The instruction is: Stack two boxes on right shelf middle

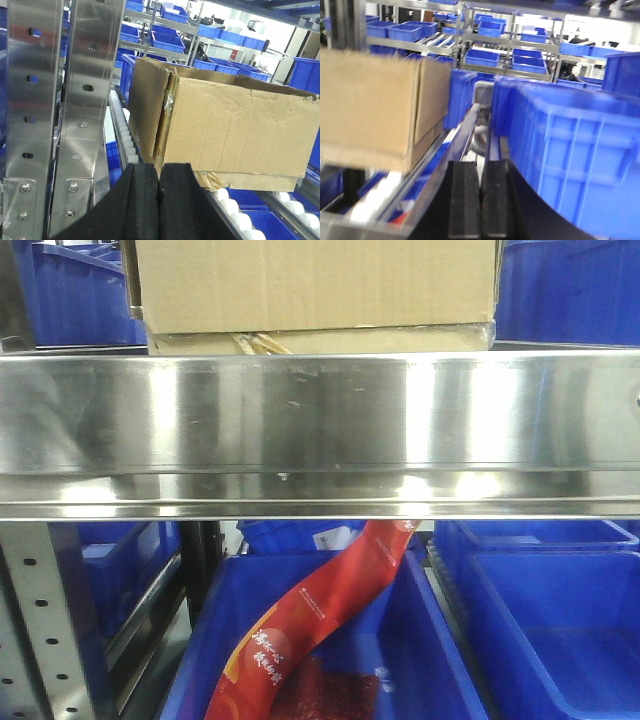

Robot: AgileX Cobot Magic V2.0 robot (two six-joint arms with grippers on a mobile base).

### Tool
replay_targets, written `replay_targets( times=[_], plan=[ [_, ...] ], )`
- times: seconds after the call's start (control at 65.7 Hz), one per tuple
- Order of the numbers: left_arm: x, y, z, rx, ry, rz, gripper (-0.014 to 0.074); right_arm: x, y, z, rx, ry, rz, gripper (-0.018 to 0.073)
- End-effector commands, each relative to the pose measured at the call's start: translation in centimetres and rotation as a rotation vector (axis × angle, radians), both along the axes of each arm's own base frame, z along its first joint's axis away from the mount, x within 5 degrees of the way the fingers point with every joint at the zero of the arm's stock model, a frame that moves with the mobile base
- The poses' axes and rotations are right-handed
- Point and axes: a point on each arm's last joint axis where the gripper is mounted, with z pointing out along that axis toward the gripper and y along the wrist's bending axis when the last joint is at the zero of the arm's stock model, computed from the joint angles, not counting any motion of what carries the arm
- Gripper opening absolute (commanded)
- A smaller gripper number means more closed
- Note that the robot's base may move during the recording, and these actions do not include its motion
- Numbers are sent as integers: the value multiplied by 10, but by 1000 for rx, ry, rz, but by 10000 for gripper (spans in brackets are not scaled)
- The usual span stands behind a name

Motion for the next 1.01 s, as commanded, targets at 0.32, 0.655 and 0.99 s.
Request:
replay_targets(
  times=[0.32,0.655,0.99],
  plan=[
    [-1,0,2,-10,-23,1,-100,3,0,-74,25,-53,-51,-162],
    [-1,0,2,-10,-23,1,-100,9,-2,-98,86,-93,-75,-162],
    [-1,0,2,-10,-23,1,-100,9,-2,-99,86,-82,-74,-162]
  ],
)
